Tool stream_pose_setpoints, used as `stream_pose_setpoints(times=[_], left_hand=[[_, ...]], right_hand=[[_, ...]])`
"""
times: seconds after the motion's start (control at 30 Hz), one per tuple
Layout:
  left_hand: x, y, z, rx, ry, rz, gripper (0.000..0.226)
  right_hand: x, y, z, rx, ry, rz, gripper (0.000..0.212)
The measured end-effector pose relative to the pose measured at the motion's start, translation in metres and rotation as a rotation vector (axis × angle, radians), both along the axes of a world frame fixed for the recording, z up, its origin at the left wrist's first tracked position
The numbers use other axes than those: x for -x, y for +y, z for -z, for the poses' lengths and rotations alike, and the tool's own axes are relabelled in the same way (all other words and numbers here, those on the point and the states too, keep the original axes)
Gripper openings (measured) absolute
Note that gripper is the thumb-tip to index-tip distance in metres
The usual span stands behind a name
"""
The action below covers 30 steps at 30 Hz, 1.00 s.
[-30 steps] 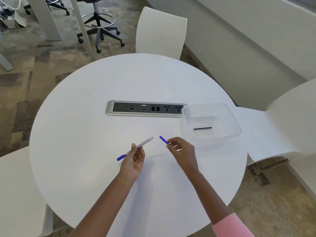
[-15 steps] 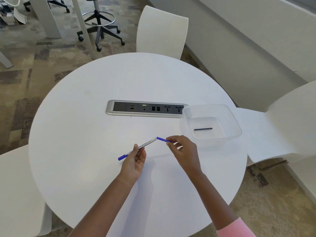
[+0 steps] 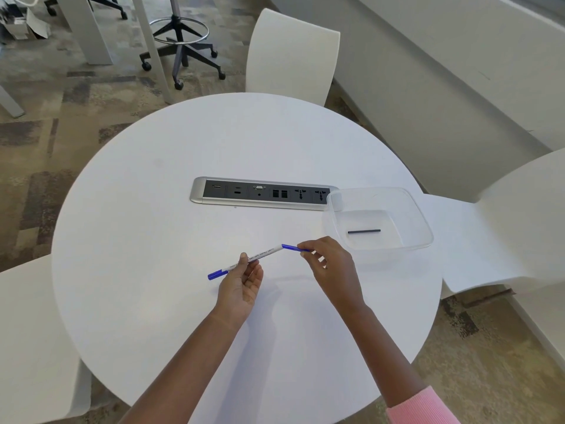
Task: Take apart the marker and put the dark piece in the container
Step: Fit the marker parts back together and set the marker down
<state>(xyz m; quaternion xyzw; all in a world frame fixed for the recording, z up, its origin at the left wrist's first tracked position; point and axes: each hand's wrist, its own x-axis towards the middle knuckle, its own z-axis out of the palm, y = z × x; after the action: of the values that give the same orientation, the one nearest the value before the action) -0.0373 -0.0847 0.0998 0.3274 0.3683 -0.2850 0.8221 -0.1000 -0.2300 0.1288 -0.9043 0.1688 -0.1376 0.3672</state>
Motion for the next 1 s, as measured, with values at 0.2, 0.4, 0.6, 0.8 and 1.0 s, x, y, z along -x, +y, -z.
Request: stream_pose_setpoints(times=[0.2, 0.4, 0.6, 0.8, 1.0], left_hand=[[-0.001, -0.008, -0.006, 0.028, -0.046, 0.005, 0.011], [0.0, -0.009, -0.011, 0.03, -0.126, 0.029, 0.011], [-0.001, -0.006, -0.012, 0.032, -0.181, 0.035, 0.012], [0.001, -0.007, -0.016, -0.006, -0.206, 0.06, 0.011], [0.001, -0.006, -0.018, -0.014, -0.223, 0.073, 0.014]], right_hand=[[0.0, 0.004, 0.002, 0.006, 0.008, -0.034, 0.016], [0.0, 0.008, 0.001, -0.147, -0.003, 0.014, 0.013], [0.0, 0.008, -0.001, -0.334, 0.018, 0.084, 0.011], [0.0, 0.01, -0.003, -0.39, 0.029, 0.094, 0.013], [0.001, 0.01, -0.005, -0.448, 0.04, 0.084, 0.013]])
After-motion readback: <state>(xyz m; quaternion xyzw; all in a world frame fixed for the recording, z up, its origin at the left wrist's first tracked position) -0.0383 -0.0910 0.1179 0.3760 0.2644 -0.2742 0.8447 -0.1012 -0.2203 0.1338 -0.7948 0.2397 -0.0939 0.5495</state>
